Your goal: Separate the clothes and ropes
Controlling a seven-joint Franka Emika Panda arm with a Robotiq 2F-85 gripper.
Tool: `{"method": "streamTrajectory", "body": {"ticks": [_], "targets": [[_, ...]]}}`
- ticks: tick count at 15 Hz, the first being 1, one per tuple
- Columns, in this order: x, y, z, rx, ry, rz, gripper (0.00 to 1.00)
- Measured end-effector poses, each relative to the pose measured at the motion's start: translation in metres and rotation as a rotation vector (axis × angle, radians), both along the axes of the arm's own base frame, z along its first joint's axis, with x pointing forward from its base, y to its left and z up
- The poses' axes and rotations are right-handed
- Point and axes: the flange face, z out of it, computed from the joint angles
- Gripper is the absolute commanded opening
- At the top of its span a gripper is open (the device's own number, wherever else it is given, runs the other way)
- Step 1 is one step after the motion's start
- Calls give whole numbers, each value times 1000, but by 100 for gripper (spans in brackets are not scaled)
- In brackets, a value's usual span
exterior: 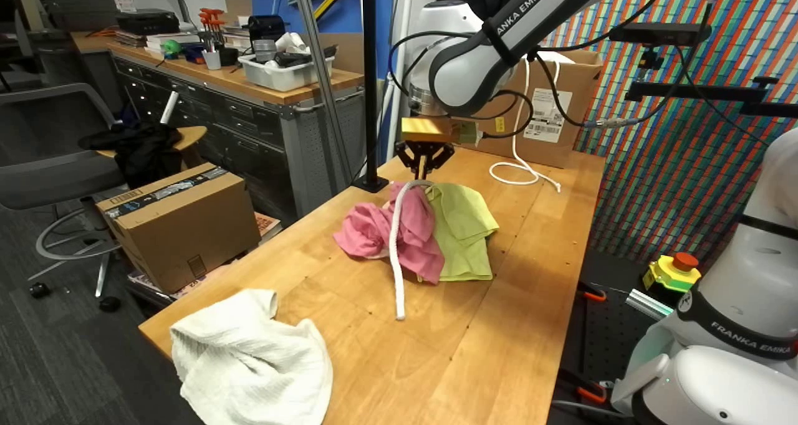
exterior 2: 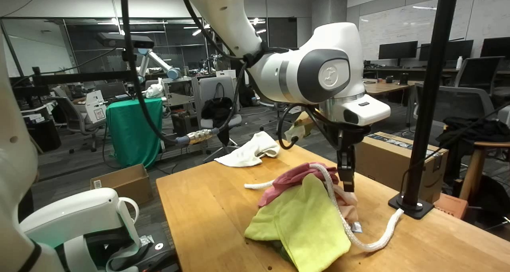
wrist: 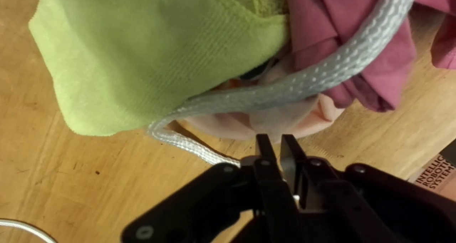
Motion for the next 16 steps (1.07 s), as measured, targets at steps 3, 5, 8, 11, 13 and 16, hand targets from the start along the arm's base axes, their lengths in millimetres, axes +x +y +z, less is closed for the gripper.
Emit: {"method": "streamTrajectory", "body": {"ticks": [3,5,8,11,13,16], "targets": [[1,0,9,-3,-19,2,2],[1,-1,20,-12,-39,9,2],[1,-1,38,-26,-70,17,1],[-4,2,41,-23,-41,33,27],[-10,7,36,-21,23,58,41],[-22,17,29,1,112,100,64]]}}
